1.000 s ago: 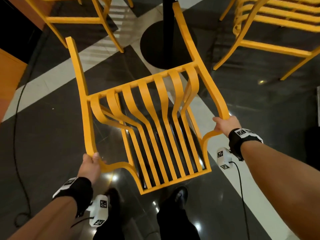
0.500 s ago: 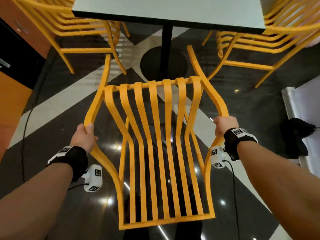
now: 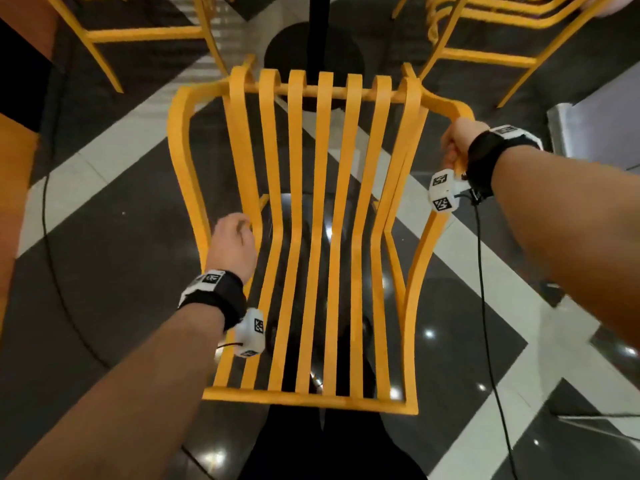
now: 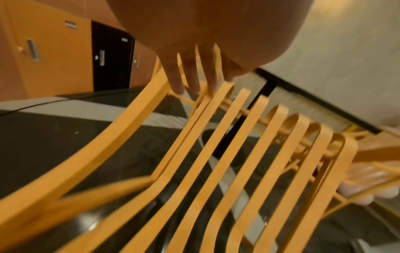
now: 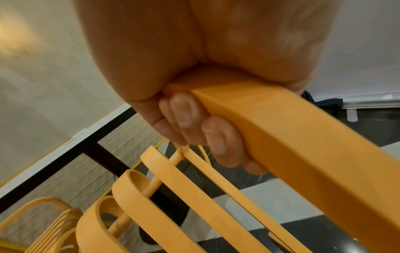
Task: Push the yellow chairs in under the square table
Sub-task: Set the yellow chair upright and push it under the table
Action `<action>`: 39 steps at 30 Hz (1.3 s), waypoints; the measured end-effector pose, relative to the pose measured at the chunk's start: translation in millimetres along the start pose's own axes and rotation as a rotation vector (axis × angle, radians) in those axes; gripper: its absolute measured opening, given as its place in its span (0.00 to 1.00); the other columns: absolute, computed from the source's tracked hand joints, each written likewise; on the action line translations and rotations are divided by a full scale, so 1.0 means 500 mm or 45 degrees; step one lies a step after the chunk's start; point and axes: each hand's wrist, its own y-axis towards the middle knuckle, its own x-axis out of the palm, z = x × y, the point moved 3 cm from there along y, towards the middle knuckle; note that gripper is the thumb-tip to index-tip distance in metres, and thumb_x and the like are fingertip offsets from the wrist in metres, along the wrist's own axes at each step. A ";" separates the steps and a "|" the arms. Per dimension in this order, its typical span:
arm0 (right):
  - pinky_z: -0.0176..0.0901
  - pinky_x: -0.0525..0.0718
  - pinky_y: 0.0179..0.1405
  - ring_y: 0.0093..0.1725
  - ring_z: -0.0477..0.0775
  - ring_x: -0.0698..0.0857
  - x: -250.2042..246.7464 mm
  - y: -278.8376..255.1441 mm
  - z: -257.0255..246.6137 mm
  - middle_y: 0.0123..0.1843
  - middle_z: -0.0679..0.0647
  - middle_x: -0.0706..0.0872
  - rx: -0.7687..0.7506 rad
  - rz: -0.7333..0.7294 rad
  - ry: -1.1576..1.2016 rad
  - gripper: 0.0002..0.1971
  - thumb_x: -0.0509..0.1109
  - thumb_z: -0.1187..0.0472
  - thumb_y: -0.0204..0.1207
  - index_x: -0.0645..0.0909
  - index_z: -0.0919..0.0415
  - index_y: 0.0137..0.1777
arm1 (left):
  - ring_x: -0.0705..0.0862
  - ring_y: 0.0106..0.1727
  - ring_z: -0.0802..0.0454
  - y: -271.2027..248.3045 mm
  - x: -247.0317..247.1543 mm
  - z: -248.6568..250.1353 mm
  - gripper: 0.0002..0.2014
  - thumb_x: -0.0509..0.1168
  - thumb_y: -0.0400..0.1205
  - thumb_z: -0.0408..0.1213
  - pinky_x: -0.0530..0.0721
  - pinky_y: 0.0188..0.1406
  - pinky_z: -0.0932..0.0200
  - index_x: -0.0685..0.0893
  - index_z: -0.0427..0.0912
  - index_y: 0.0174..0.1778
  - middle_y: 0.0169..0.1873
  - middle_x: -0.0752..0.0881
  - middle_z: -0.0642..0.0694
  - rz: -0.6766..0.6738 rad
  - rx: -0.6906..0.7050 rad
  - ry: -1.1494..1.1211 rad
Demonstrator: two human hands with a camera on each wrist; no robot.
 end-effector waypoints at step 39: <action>0.54 0.79 0.67 0.67 0.64 0.81 -0.077 -0.169 0.295 0.70 0.63 0.82 -0.165 -0.525 -1.417 0.30 0.61 0.39 0.79 0.80 0.61 0.70 | 0.84 0.62 0.39 -0.187 0.118 0.025 0.16 0.52 0.87 0.41 0.80 0.53 0.51 0.83 0.37 0.57 0.60 0.85 0.39 -0.948 -0.433 0.780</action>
